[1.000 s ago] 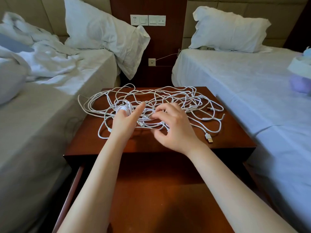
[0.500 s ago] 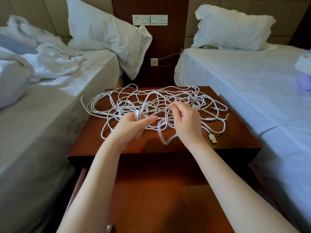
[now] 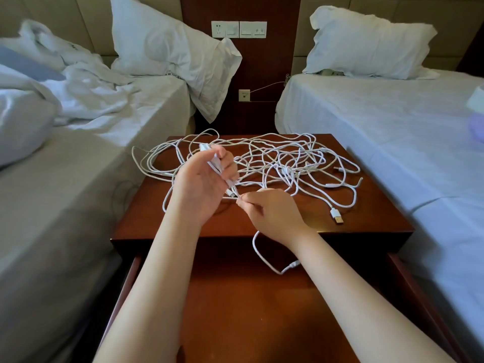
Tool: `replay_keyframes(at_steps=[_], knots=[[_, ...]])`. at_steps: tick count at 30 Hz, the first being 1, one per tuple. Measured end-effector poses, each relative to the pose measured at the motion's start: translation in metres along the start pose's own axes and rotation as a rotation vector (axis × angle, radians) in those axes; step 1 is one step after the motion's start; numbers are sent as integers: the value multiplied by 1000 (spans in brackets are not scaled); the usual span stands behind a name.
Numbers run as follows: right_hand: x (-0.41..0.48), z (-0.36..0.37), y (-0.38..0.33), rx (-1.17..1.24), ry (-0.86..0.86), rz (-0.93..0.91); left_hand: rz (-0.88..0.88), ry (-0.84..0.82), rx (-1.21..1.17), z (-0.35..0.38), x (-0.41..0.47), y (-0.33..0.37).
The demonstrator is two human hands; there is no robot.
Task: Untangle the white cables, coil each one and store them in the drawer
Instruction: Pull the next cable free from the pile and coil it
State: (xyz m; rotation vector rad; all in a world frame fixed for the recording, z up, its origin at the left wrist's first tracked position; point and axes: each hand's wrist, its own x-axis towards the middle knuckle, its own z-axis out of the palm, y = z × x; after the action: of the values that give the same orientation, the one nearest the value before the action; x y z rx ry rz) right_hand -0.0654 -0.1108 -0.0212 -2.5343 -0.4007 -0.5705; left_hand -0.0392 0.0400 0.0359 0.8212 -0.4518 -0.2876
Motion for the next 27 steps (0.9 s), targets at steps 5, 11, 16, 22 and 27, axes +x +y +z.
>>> replay_keyframes(at_steps=[5,11,16,22,27], knots=[[0,-5,-11,115,-10,-46,173,285,84,-11,8,-11],[5,-33,-17,461,3,198,173,494,762,-17,6,-12],[8,-50,-22,341,105,67,-101,332,914,-1,-2,-11],[9,-57,-19,170,181,-95,-344,-67,879,11,-5,-10],[6,-64,-16,331,41,-46,-406,-197,772,19,-8,-7]])
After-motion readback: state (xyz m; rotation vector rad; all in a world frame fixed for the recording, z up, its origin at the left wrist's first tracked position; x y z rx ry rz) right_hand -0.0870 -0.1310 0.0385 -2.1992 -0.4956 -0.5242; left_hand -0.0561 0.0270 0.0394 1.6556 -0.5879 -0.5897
